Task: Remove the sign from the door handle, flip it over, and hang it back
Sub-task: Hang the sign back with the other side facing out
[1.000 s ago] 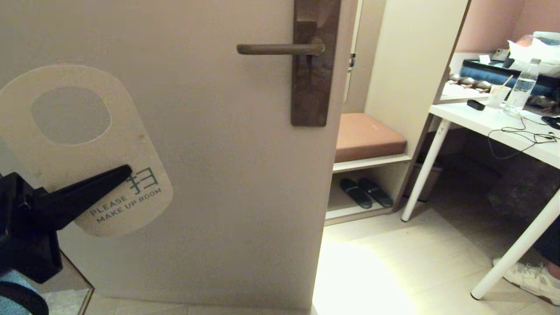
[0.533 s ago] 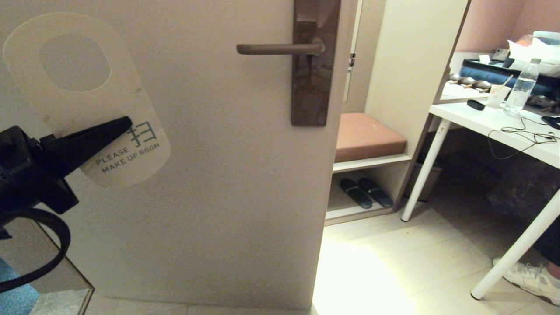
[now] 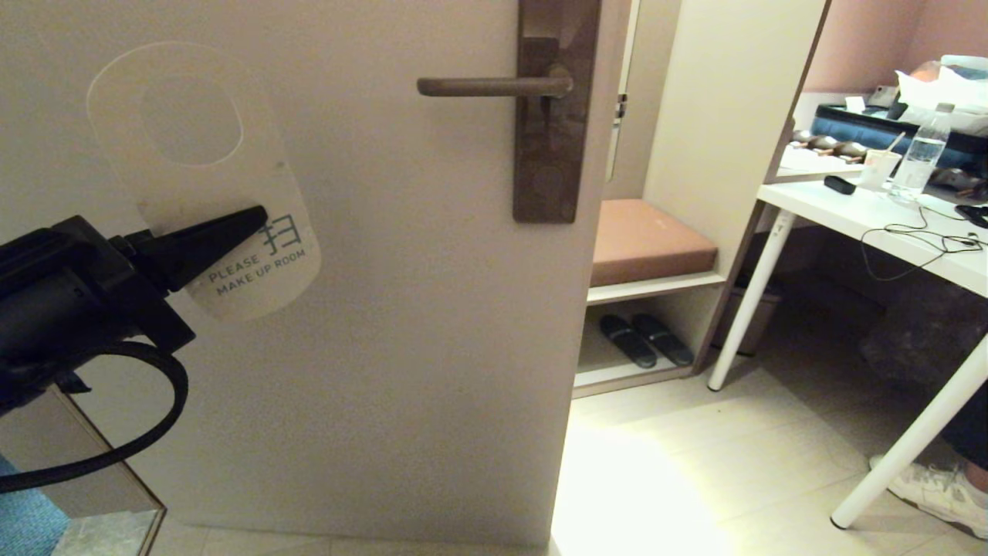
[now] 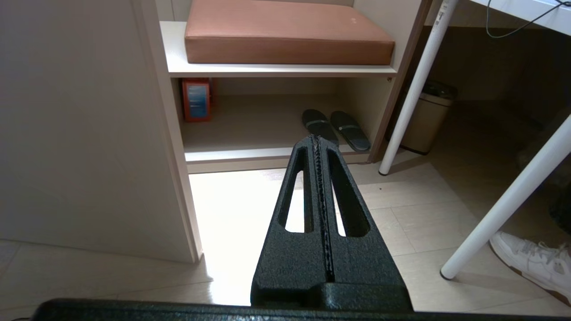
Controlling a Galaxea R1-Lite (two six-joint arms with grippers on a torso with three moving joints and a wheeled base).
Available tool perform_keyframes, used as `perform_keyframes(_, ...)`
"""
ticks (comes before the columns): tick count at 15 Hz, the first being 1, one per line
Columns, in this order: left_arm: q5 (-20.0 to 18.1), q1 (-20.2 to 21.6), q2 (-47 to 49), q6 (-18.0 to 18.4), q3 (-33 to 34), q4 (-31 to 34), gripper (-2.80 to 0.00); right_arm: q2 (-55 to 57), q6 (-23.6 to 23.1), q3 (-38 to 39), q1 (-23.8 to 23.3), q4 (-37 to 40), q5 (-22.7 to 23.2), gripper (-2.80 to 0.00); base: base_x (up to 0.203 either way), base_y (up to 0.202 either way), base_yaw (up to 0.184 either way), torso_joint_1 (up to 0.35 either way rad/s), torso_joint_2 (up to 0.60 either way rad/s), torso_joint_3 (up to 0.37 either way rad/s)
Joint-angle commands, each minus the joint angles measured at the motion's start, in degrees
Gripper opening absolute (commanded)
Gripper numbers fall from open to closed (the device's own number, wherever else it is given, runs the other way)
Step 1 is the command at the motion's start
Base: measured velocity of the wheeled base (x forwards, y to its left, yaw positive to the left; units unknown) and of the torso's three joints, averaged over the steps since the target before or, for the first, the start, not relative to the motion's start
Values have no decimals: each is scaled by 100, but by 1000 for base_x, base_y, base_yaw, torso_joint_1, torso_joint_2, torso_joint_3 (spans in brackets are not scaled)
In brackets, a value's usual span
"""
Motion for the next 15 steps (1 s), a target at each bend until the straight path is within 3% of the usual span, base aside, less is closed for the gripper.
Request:
perform_keyframes(1,-4,7,97,-20,30,-30,-280,-2,-3,0,0,2,3,-280,0,0,0,0,0,0)
perform_keyframes(5,106,285,407,-1,-14,-84,-280,-2,-3,0,0,2,4,-280,0,0,0,0,0,0)
perform_keyframes(10,156,315,604,18,-54,-77,-280,-2,-3,0,0,2,-2,-280,0,0,0,0,0,0)
perform_keyframes(15,763,282,1260,296,-869,10,-280,-2,-3,0,0,2,-2,-280,0,0,0,0,0,0)
